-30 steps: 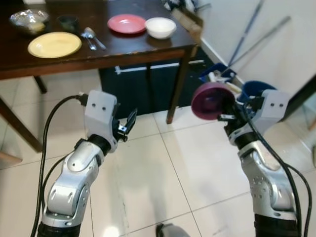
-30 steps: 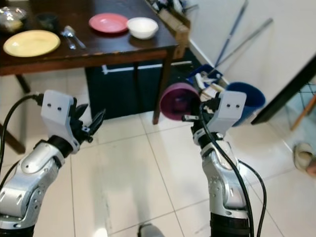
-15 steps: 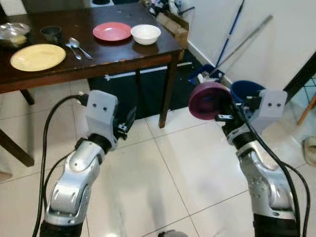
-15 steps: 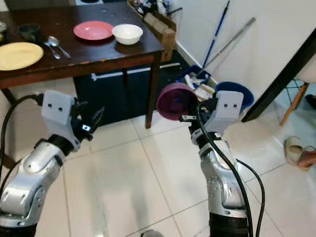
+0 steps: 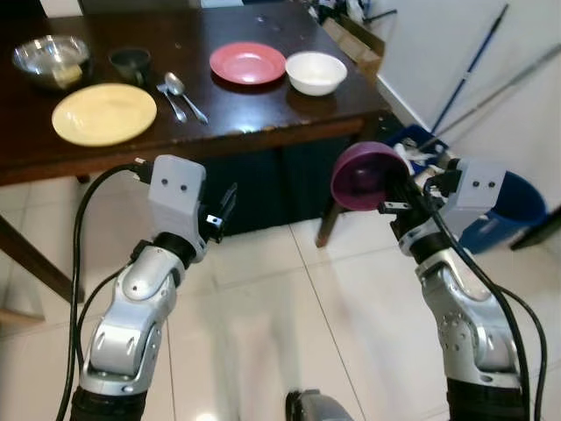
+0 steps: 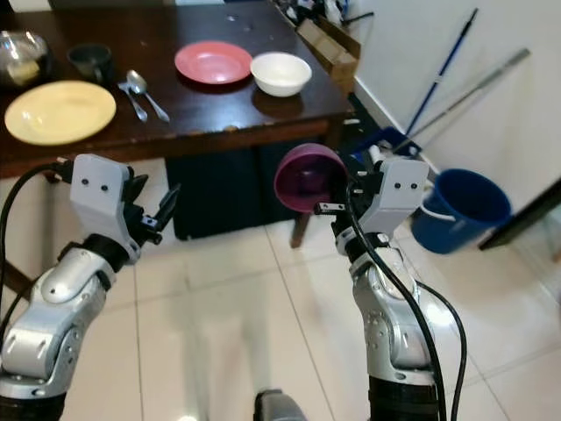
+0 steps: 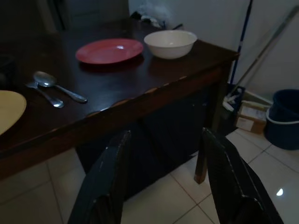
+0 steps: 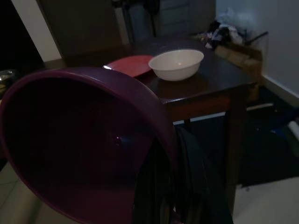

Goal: Setting the table

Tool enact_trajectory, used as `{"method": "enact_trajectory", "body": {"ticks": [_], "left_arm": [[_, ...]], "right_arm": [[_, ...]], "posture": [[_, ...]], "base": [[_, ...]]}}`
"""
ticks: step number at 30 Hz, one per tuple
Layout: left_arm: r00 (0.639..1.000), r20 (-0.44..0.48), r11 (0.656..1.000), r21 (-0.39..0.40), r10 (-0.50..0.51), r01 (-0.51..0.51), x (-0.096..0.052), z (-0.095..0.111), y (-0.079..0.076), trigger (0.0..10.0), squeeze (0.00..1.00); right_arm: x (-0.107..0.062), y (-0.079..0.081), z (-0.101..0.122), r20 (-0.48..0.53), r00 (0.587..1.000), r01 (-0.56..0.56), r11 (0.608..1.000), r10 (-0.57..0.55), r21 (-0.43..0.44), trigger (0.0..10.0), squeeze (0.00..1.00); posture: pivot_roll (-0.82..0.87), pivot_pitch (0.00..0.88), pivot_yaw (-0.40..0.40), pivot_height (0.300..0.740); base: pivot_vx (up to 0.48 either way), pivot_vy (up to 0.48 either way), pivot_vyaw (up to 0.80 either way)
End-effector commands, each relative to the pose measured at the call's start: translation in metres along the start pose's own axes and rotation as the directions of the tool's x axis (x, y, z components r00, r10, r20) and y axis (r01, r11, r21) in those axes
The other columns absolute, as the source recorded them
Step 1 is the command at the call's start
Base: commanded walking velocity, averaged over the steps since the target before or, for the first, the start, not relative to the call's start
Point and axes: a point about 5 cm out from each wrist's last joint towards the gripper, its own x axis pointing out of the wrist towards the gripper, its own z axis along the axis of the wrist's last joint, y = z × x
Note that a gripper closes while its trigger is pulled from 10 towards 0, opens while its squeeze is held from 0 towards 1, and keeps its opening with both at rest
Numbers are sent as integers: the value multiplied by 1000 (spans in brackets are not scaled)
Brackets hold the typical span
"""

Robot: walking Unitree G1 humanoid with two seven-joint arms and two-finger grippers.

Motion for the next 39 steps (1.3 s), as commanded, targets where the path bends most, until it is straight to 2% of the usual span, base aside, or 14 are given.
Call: {"method": "enact_trajectory", "body": {"ticks": [1, 10, 18, 21, 24, 25, 30, 31, 39], "left_arm": [[1000, -5, 1000, 6, -12, 12, -1, -1, -3, 10000, 0], [1000, 0, 1000, 6, -20, 20, 1, -1, -3, 10000, 0], [996, 42, 997, 17, -78, 77, 7, 6, -13, 10000, 0], [987, 75, 990, 18, -140, 139, 15, 13, -25, 10000, 0], [982, 85, 986, 29, -167, 165, 19, 15, -30, 10000, 0], [978, 91, 982, 41, -189, 186, 21, 16, -34, 10000, 0], [961, 104, 965, 90, -256, 247, 25, 18, -43, 10000, 16], [947, 114, 949, 129, -302, 287, 27, 21, -48, 10000, 55], [925, 122, 926, 170, -359, 337, 30, 24, -52, 10000, 51]], "right_arm": [[-2, -5, 4, 18, 1000, 21, 1000, -21, -5, 10000, 0], [-2, -6, 4, 22, 999, 30, 1000, -30, -6, 10000, 0], [-1, -10, 6, 31, 998, 52, 999, -51, -12, 10000, 0], [0, -21, 7, 27, 995, 95, 995, -93, -45, 10000, 0], [-1, -27, 7, 24, 993, 120, 991, -118, -59, 10000, 0], [-2, -34, 7, 19, 989, 146, 987, -145, -71, 10000, 0], [-4, -48, 4, -7, 981, 194, 980, -194, -42, 10000, 0], [-5, -54, 1, -17, 976, 218, 976, -219, -26, 10000, 0], [-4, -60, 3, -9, 973, 229, 972, -230, -42, 10000, 0]], "posture": [[-100, 59, 41, 740], [-107, 62, 45, 740], [-107, 58, 46, 740], [-111, 56, 47, 740], [-116, 55, 50, 740], [-121, 55, 53, 740], [-126, 54, 60, 740], [-127, 54, 65, 740], [-127, 53, 74, 740]], "base": [[480, 0, 0], [480, 0, 0], [480, 0, 0], [465, 0, 0], [455, 0, 0], [446, 0, 0], [443, 0, 0], [439, 0, 0], [425, 0, 0]]}}
